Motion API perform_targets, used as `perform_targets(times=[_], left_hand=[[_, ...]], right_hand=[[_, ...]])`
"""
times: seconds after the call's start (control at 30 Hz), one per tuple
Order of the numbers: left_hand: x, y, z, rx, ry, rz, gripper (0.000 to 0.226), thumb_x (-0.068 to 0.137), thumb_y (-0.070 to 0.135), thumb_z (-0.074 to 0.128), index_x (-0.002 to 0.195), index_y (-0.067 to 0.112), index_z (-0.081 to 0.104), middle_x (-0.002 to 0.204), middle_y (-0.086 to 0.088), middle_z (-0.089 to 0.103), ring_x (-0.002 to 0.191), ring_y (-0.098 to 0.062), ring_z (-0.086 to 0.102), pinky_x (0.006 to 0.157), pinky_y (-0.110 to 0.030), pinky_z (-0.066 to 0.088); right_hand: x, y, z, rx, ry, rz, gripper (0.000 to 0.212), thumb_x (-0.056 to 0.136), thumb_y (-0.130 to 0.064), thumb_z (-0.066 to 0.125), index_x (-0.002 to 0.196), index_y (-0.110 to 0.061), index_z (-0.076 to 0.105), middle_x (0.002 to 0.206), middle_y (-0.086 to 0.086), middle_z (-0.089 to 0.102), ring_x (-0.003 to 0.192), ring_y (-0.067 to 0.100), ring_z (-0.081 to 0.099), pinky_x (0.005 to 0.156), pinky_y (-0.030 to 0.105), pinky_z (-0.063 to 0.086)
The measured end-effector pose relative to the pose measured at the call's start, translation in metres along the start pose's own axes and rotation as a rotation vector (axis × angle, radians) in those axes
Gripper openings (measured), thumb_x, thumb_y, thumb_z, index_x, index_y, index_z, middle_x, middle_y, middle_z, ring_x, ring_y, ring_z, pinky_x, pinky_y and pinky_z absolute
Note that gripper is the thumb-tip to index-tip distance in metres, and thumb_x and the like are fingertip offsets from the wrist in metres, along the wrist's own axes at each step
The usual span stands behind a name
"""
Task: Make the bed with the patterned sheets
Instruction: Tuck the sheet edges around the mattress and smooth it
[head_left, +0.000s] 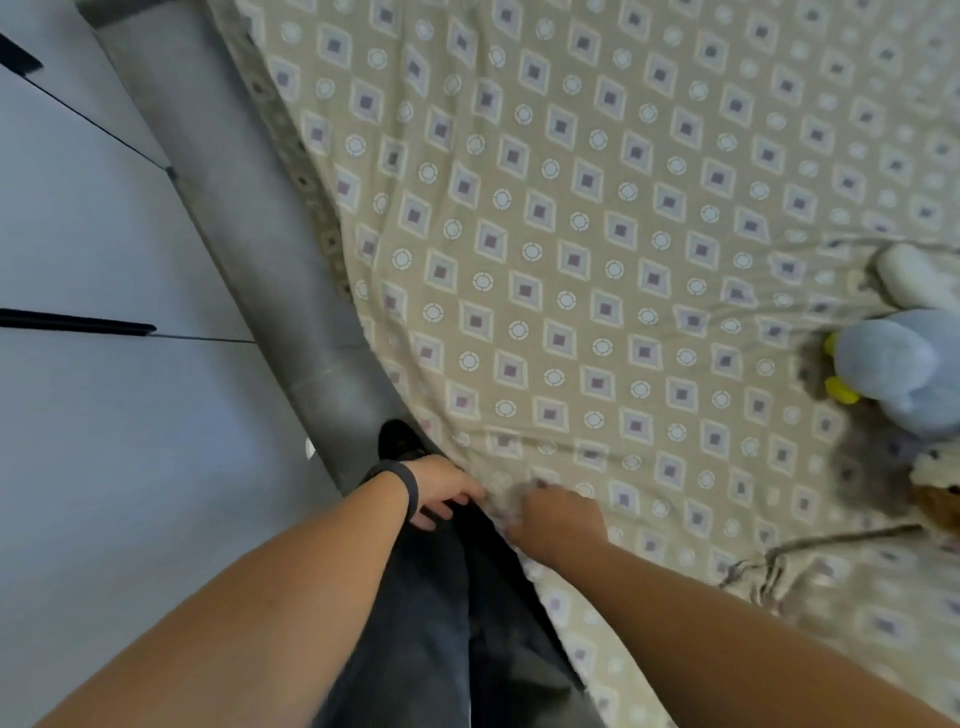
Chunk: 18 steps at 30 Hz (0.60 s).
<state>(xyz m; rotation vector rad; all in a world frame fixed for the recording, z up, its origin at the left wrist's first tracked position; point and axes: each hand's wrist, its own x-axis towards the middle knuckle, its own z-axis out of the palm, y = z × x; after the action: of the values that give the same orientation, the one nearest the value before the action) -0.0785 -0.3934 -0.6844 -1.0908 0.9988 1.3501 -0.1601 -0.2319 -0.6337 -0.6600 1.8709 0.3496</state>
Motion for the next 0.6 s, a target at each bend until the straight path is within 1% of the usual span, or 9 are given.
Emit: perform_targets(times=[0.03, 0.07, 0.17, 0.27, 0.33, 0.37, 0.43, 0.5, 0.6], left_hand=[[0.006, -0.002, 0.021, 0.0, -0.027, 0.019, 0.049, 0.088, 0.04, 0.075, 0.13, 0.022, 0.059, 0.116, 0.004, 0.064, 0.111, -0.021, 0.06, 0.085, -0.038, 0.051], [0.011, -0.005, 0.037, -0.008, 0.005, 0.059, 0.042, 0.088, 0.041, 0.075, 0.123, 0.022, 0.062, 0.115, 0.003, 0.066, 0.109, -0.021, 0.063, 0.085, -0.038, 0.052], [0.023, -0.014, 0.056, -0.016, 0.17, 0.192, 0.022, 0.089, 0.042, 0.076, 0.096, 0.023, 0.066, 0.097, 0.001, 0.073, 0.09, -0.018, 0.069, 0.078, -0.033, 0.056], [0.023, -0.026, 0.041, 0.158, 0.228, 0.244, 0.022, 0.091, 0.039, 0.074, 0.086, 0.018, 0.069, 0.081, -0.001, 0.071, 0.073, -0.016, 0.065, 0.069, -0.03, 0.054], [0.02, -0.033, 0.028, 0.327, 0.322, 0.226, 0.029, 0.092, 0.039, 0.072, 0.081, 0.013, 0.068, 0.082, -0.005, 0.068, 0.078, -0.021, 0.064, 0.072, -0.031, 0.052], [0.018, -0.034, 0.025, 0.39, 0.37, 0.221, 0.031, 0.093, 0.04, 0.07, 0.084, 0.011, 0.068, 0.086, -0.005, 0.068, 0.082, -0.023, 0.064, 0.074, -0.03, 0.05], [0.02, -0.032, 0.026, 0.427, 0.433, 0.236, 0.034, 0.094, 0.041, 0.068, 0.1, 0.007, 0.072, 0.098, -0.007, 0.071, 0.093, -0.026, 0.066, 0.08, -0.031, 0.05], [0.02, -0.027, 0.037, 0.442, 0.43, 0.238, 0.037, 0.095, 0.041, 0.066, 0.111, 0.008, 0.071, 0.108, -0.009, 0.071, 0.1, -0.029, 0.066, 0.083, -0.031, 0.05], [0.019, -0.026, 0.044, 0.439, 0.379, 0.183, 0.036, 0.096, 0.037, 0.064, 0.118, 0.009, 0.068, 0.116, -0.012, 0.069, 0.104, -0.032, 0.064, 0.079, -0.03, 0.048]], right_hand=[[-0.006, 0.009, 0.014, -0.018, -0.009, 0.011, 0.038, 0.097, -0.051, 0.047, 0.122, -0.025, 0.06, 0.112, 0.0, 0.067, 0.101, 0.025, 0.067, 0.073, 0.034, 0.046], [-0.009, 0.012, 0.025, -0.015, 0.003, 0.005, 0.035, 0.099, -0.047, 0.047, 0.12, -0.023, 0.061, 0.111, 0.0, 0.068, 0.1, 0.025, 0.067, 0.072, 0.033, 0.045], [-0.011, 0.011, 0.043, -0.008, 0.027, -0.057, 0.025, 0.102, -0.026, 0.047, 0.116, -0.015, 0.064, 0.116, 0.006, 0.065, 0.099, 0.028, 0.067, 0.074, 0.033, 0.043], [-0.01, 0.003, 0.057, 0.068, 0.076, -0.078, 0.023, 0.101, -0.019, 0.047, 0.114, -0.011, 0.064, 0.116, 0.01, 0.067, 0.101, 0.029, 0.066, 0.077, 0.034, 0.045], [-0.01, -0.012, 0.068, 0.198, 0.061, -0.126, 0.024, 0.103, -0.022, 0.046, 0.112, -0.007, 0.062, 0.114, 0.014, 0.066, 0.103, 0.032, 0.064, 0.083, 0.037, 0.047], [-0.011, -0.02, 0.074, 0.257, 0.038, -0.169, 0.026, 0.104, -0.024, 0.045, 0.112, -0.006, 0.061, 0.114, 0.016, 0.066, 0.103, 0.033, 0.063, 0.084, 0.039, 0.048], [-0.008, -0.038, 0.078, 0.338, 0.025, -0.224, 0.029, 0.105, -0.025, 0.044, 0.117, -0.003, 0.059, 0.113, 0.018, 0.066, 0.103, 0.034, 0.063, 0.085, 0.039, 0.049], [-0.007, -0.045, 0.078, 0.421, 0.052, -0.2, 0.032, 0.104, -0.025, 0.045, 0.126, -0.004, 0.056, 0.116, 0.016, 0.066, 0.105, 0.034, 0.063, 0.087, 0.04, 0.05], [-0.008, -0.033, 0.075, 0.488, 0.077, -0.141, 0.031, 0.102, -0.028, 0.046, 0.126, -0.011, 0.058, 0.119, 0.013, 0.065, 0.108, 0.033, 0.062, 0.087, 0.037, 0.049]])
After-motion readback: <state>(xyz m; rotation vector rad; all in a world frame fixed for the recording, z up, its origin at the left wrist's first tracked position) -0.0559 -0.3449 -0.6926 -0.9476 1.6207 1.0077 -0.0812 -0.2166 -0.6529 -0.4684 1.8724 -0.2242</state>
